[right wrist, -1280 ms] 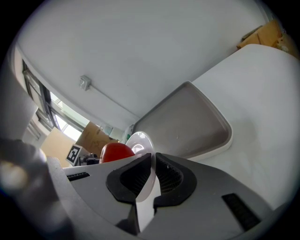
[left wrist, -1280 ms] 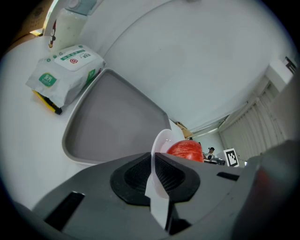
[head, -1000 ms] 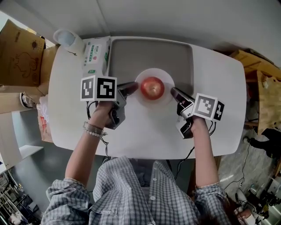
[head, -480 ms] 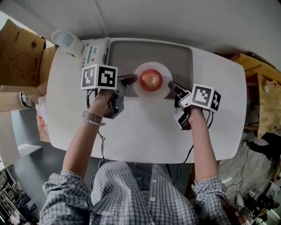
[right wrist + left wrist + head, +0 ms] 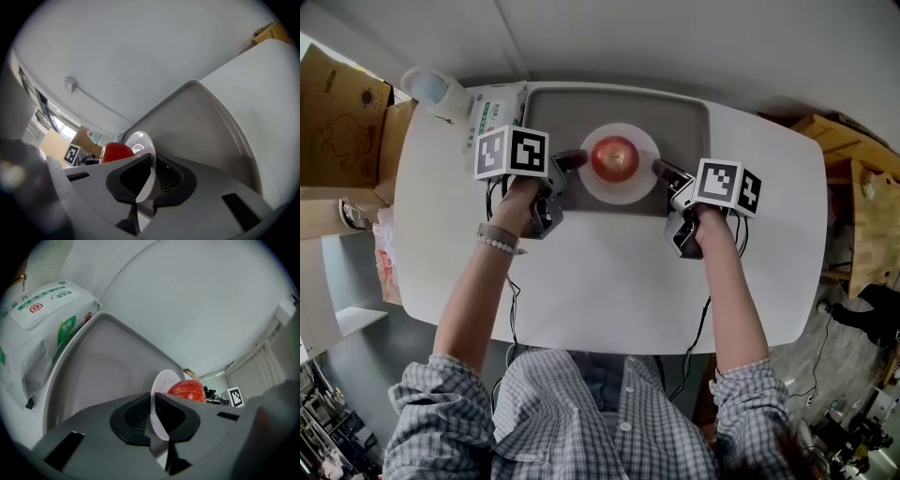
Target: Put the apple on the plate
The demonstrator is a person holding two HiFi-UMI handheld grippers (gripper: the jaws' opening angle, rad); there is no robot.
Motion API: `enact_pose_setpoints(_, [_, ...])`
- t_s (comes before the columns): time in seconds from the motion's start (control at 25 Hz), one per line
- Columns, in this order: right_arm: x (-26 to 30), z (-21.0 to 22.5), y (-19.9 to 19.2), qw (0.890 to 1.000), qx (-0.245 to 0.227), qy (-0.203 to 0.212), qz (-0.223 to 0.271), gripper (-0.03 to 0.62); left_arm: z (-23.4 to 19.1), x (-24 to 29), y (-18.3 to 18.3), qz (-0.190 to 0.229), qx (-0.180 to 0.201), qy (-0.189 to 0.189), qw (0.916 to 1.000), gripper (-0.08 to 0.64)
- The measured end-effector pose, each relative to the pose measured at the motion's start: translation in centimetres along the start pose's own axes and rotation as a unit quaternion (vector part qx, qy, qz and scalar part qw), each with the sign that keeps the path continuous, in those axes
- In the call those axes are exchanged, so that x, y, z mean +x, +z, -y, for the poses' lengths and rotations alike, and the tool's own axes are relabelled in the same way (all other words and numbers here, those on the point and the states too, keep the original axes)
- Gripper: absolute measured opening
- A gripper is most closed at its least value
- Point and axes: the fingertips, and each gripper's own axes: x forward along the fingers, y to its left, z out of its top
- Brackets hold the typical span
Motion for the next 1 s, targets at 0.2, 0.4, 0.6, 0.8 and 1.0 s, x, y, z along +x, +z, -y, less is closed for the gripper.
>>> enact_pose_setpoints(0.2, [0.7, 0.4, 0.5, 1.0, -0.004, -0.01, 0.006, 0.043, -0.4, 0.5, 0.6, 0.01, 0.009, 0.013, 0.9998, 0.032])
enact_pose_setpoints(0.4, [1.2, 0.6, 0.5, 0.999, -0.034, -0.024, 0.005, 0.043, -0.7, 0.8, 0.6, 0.01, 0.021, 0.019, 0.9995, 0.032])
enact_pose_setpoints(0.6, [1.4, 0.7, 0.8, 0.998, -0.044, -0.035, 0.017, 0.043, -0.6, 0.9, 0.9, 0.016, 0.03, 0.019, 0.9992, 0.032])
enact_pose_setpoints(0.8, [1.5, 1.0, 1.0, 0.997, -0.044, -0.055, 0.036, 0.043, -0.8, 1.2, 0.7, 0.021, 0.023, 0.026, 0.9992, 0.032])
enact_pose_setpoints(1.0, [1.5, 0.7, 1.0, 0.996, -0.059, -0.058, 0.037, 0.043, -0.9, 1.3, 1.0, 0.031, 0.03, 0.036, 0.9984, 0.033])
